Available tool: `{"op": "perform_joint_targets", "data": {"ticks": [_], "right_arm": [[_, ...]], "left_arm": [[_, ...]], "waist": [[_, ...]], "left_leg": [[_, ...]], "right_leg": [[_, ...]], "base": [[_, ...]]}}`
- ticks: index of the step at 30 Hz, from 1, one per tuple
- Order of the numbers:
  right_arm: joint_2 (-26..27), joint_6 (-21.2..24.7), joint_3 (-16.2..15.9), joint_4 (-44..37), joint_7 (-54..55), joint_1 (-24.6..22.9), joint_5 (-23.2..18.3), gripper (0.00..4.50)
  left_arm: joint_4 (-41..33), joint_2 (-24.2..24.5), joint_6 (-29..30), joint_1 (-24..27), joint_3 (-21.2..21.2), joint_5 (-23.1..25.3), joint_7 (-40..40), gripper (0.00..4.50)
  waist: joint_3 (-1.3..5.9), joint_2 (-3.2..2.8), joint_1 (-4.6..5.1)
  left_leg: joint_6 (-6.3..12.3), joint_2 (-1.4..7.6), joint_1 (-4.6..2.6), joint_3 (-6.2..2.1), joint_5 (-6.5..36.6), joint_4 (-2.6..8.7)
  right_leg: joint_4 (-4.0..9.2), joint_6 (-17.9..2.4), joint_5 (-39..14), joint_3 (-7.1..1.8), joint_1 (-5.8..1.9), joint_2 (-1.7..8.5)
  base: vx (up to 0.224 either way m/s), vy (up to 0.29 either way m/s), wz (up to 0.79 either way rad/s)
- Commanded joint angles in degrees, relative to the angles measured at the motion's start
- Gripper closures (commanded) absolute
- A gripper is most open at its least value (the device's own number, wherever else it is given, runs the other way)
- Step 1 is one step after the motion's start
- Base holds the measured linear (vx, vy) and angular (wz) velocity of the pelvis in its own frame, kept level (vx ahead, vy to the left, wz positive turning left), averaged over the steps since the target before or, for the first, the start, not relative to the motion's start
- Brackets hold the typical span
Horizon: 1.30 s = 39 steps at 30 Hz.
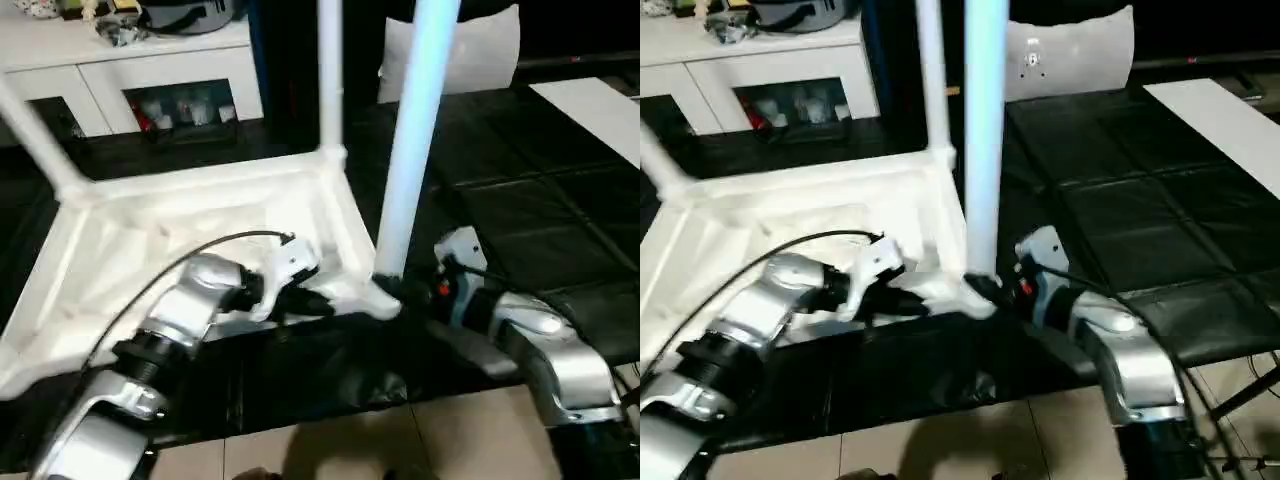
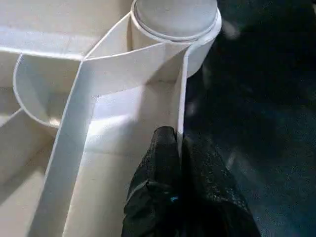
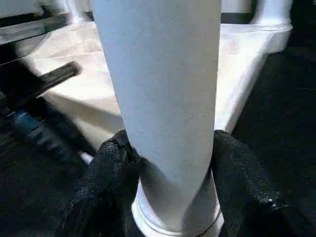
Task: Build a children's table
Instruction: Rotate leg to tighten
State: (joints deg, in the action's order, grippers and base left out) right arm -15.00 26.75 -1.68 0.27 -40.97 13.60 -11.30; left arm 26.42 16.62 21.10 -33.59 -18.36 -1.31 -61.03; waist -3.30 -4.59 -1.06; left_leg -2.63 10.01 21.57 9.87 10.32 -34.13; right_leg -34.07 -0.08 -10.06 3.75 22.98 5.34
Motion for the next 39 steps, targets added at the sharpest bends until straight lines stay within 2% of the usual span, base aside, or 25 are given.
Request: {"op": "perform_joint_targets", "data": {"ticks": [1, 2, 3, 4, 5, 6, 7, 8, 9, 12, 13, 14, 15, 19, 20, 23, 24, 25, 28, 29, 30, 32, 37, 38, 39], "right_arm": [[5.8, 2.42, -8.05, 0.0, 0.72, 0.48, -0.69, 2.58], [10.93, 2.14, -6.89, 2.88, 10.18, 2.08, 2.42, 2.58], [11.64, 2.07, -6.66, 3.4, 11.53, 2.35, 2.89, 2.58], [15.66, 1.35, -5.34, 6.79, 18.75, 4.09, 5.23, 2.58], [15.9, 0.77, -5.37, 7.28, 18.99, 4.3, 5.42, 2.24], [16.32, -0.23, -5.42, 8.13, 19.4, 4.67, 5.75, 2.24], [16.38, -0.48, -5.43, 8.22, 19.32, 4.69, 5.74, 2.03], [16.69, -1.96, -5.37, 8.71, 18.82, 4.79, 5.58, 1.89], [16.8, -2.87, -5.15, 8.76, 18.51, 4.71, 5.28, 1.79], [15.38, -4.88, -3.33, 7.26, 16.71, 3.88, 3.47, 1.44], [14.83, -5.51, -2.38, 6.71, 15.92, 3.52, 3.54, 1.39], [13.96, -6.24, -1.63, 6.2, 14.7, 3.15, 3.53, 1.39], [11.9, -7.21, -0.62, 5.4, 12.42, 2.54, 2.78, 1.18], [8.24, -8.57, 0.39, 4.22, 8.3, 1.62, 1.32, 0.98], [5.66, -9.06, 0.92, 3.27, 4.65, 0.91, -0.09, 0.83], [2.38, -9.27, 0.86, 1.88, -0.01, 0.1, -1.78, 0.6], [1.12, -9.03, 0.85, 1.3, -1.99, -0.19, -2.56, 0.53], [-0.39, -9.05, 0.73, 0.78, -4.65, -0.5, -3.32, 0.38], [-4.98, -7.85, -0.03, -0.19, -12.29, -1.11, -5.3, 0.17], [-8.01, -6.46, -1.07, -0.69, -17.17, -1.37, -6.3, 0.08], [-8.01, -6.46, -1.07, -0.69, -17.17, -1.37, -6.3, 0.08], [-11.95, -5.58, -2.66, -0.59, -23.17, -1.23, -7.35, 0.08], [-15.27, -6.57, -4.39, 0.37, -29.01, -0.18, -7.52, 0.08], [-16.74, -7.34, -5.28, 1.05, -32.17, 0.58, -7.79, 0.08], [-17.28, -7.45, -5.59, 1.3, -33.46, 0.88, -8.02, 0.08]], "left_arm": [[-4.06, -6.94, 0.08, -2.14, -0.32, -2.68, 5.0, 4.5], [-3.47, -11.75, 1.92, -3.1, 1.33, -1.74, 13.68, 4.5], [-3.44, -12.43, 2.22, -3.17, 1.57, -1.61, 14.72, 4.5], [-3.07, -16.4, 3.39, -3.53, 2.92, -0.77, 20.85, 4.5], [-2.92, -16.86, 3.33, -3.52, 3.08, -0.84, 21.26, 4.5], [-2.66, -17.65, 3.24, -3.5, 3.34, -0.97, 21.97, 4.5], [-2.63, -17.73, 3.21, -3.49, 3.36, -0.95, 22.03, 4.5], [-2.45, -18.1, 2.96, -3.42, 3.42, -0.82, 22.24, 4.5], [-2.33, -18.09, 2.62, -3.39, 3.36, -0.75, 22.1, 4.5], [-2.92, -15.92, 2.19, -2.9, 3.04, -0.53, 19.66, 4.5], [-3.39, -15.13, 2.36, -2.51, 3.13, 0.02, 18.85, 4.5], [-3.7, -14.31, 2.28, -2.14, 3.21, 0.44, 18.0, 4.5], [-4.11, -12.63, 1.77, -1.55, 2.97, 0.88, 16.03, 4.5], [-4.57, -9.75, 1.07, -0.79, 2.14, 0.64, 12.59, 4.5], [-4.8, -7.56, 0.46, -0.27, 1.43, 0.5, 9.69, 4.5], [-4.71, -4.79, -0.9, 0.13, 0.57, 0.69, 5.96, 4.5], [-4.69, -3.79, -1.02, 0.23, 0.35, 0.71, 4.66, 4.5], [-4.67, -2.52, -2.02, 0.37, -0.03, 0.77, 2.68, 4.5], [-5.12, 1.42, -4.44, 0.9, -1.58, 0.06, -4.55, 4.5], [-4.86, 3.77, -6.71, 1.01, -2.97, -0.23, -9.35, 4.5], [-4.86, 3.77, -6.71, 1.01, -2.97, -0.23, -9.35, 4.5], [-3.84, 6.73, -10.57, 0.71, -4.79, -0.47, -15.73, 4.5], [-2.79, 8.32, -12.49, 0.15, -5.54, -1.55, -21.58, 4.5], [-2.46, 9.15, -13.49, -0.18, -6.3, -1.88, -24.73, 4.5], [-2.27, 9.49, -13.97, -0.3, -6.62, -1.88, -26.04, 4.5]], "waist": [[2.68, 0.9, -0.14], [2.6, 0.65, 0.04], [2.57, 0.71, 0.34], [2.78, 0.91, 0.32], [2.62, 0.71, 0.64], [2.98, 0.59, 0.59], [3.11, 0.57, 0.71], [3.56, 0.51, 0.63], [3.67, 0.61, 0.65], [3.71, 0.71, 0.39], [3.68, 0.53, 0.22], [3.62, 0.48, 0.23], [3.66, 0.55, 0.24], [3.51, 0.38, 0.15], [3.46, 0.43, 0.09], [3.36, 0.3, -0.2], [3.26, 0.02, -0.29], [3.23, 0.27, -0.41], [3.29, 0.2, -0.79], [3.27, 0.14, -0.94], [3.23, 0.51, -1.01], [3.24, 0.17, -1.65], [3.12, 0.22, -2.56], [3.04, 0.66, -2.65], [3.02, 0.48, -2.78]], "left_leg": [[1.29, 1.98, -0.6, -1.14, 18.93, 4.79], [1.01, 2.06, -0.48, -1.11, 18.93, 4.89], [0.14, 1.99, -0.74, -1.14, 19.91, 4.86], [-0.03, 1.87, -0.72, -1.27, 19.5, 4.82], [-0.13, 1.89, -0.51, -1.34, 19.05, 4.99], [0.5, 1.94, -0.63, -1.3, 18.33, 4.95], [0.96, 1.97, -0.25, -1.36, 17.1, 4.97], [2.12, 2.07, 0.05, -1.26, 13.95, 4.84], [3.61, 1.99, 0.21, -1.03, 11.11, 4.54], [6.28, 1.78, 0.25, -0.71, 8.69, 4.14], [7.08, 1.88, 0.26, -0.7, 7.92, 4.12], [7.42, 1.98, 0.32, -0.71, 8.09, 4.15], [7.33, 2.01, 0.3, -0.72, 8.16, 4.12], [7.46, 2.31, 0.19, -0.8, 9.16, 4.29], [7.32, 2.34, 0.13, -0.83, 9.86, 4.35], [6.95, 2.47, -0.02, -0.82, 10.67, 4.41], [6.71, 2.51, -0.1, -0.83, 10.99, 4.47], [6.73, 2.55, -0.08, -0.79, 11.25, 4.52], [6.99, 2.62, -0.11, -0.81, 10.71, 4.46], [7.15, 2.64, -0.2, -0.78, 10.69, 4.45], [7.19, 2.67, -0.16, -0.74, 10.59, 4.5], [7.05, 2.9, -0.34, -0.72, 10.63, 4.51], [5.71, 3.1, -0.58, -0.53, 12.04, 4.65], [5.64, 3.04, -0.52, -0.53, 12.37, 4.69], [5.55, 3.07, -0.49, -0.55, 12.37, 4.72]], "right_leg": [[5.92, -7.47, -28.66, -1.92, -1.75, 2.84], [5.75, -7.64, -27.94, -1.96, -1.77, 2.75], [5.88, -7.93, -28.66, -1.75, -1.49, 2.69], [5.79, -7.65, -28.56, -1.69, -1.78, 2.76], [5.85, -7.78, -27.98, -1.73, -1.7, 2.78], [5.91, -7.73, -25.79, -1.81, -1.89, 2.82], [5.68, -7.99, -23.16, -1.85, -2.22, 2.75], [5.13, -9.12, -16.76, -1.9, -2.57, 2.68], [4.79, -10.68, -10.94, -1.88, -2.71, 2.58], [4.74, -12.06, -8.91, -1.87, -2.97, 2.88], [4.71, -12.28, -8.9, -1.78, -2.93, 2.89], [4.75, -12.27, -9.58, -1.69, -2.97, 2.86], [4.68, -12.29, -9.76, -1.64, -3.09, 2.82], [4.63, -12.55, -10.35, -1.65, -3.04, 2.75], [4.69, -12.61, -10.99, -1.64, -3.05, 2.76], [4.74, -12.47, -11.79, -1.76, -2.95, 2.8], [4.7, -12.49, -11.73, -1.77, -2.86, 2.75], [4.74, -12.5, -11.92, -1.84, -2.91, 2.81], [4.45, -12.82, -10.94, -1.88, -2.93, 2.8], [4.55, -13.04, -10.85, -1.88, -2.86, 2.85], [4.58, -13.01, -11.05, -1.9, -2.88, 2.86], [4.34, -13.42, -11.34, -1.9, -2.8, 2.86], [4.35, -13.86, -12.49, -2.12, -2.5, 3.05], [4.35, -13.9, -13.01, -2.11, -2.52, 3.04], [4.33, -13.83, -13.39, -2.19, -2.58, 3.14]], "base": [[0.0, 0.0, 0.0], [0.0, 0.0, 0.0], [0.0, 0.0, 0.0], [0.0, 0.0, 0.0], [0.0, 0.0, 0.0], [0.0, 0.0, 0.0], [0.0, 0.0, 0.0], [0.0, 0.0, 0.0], [0.0, 0.0, 0.0], [0.0, 0.0, 0.0], [0.0, 0.0, 0.0], [0.0, 0.0, 0.0], [0.0, 0.0, 0.0], [0.0, 0.0, 0.0], [0.0, 0.0, 0.0], [0.0, 0.0, 0.0], [0.0, 0.0, 0.0], [0.0, 0.0, 0.0], [0.0, 0.0, 0.0], [0.0, 0.0, 0.0], [0.0, 0.0, 0.0], [0.0, 0.0, 0.0], [0.0, 0.0, 0.0], [0.0, 0.0, 0.0], [0.0, 0.0, 0.0]]}}
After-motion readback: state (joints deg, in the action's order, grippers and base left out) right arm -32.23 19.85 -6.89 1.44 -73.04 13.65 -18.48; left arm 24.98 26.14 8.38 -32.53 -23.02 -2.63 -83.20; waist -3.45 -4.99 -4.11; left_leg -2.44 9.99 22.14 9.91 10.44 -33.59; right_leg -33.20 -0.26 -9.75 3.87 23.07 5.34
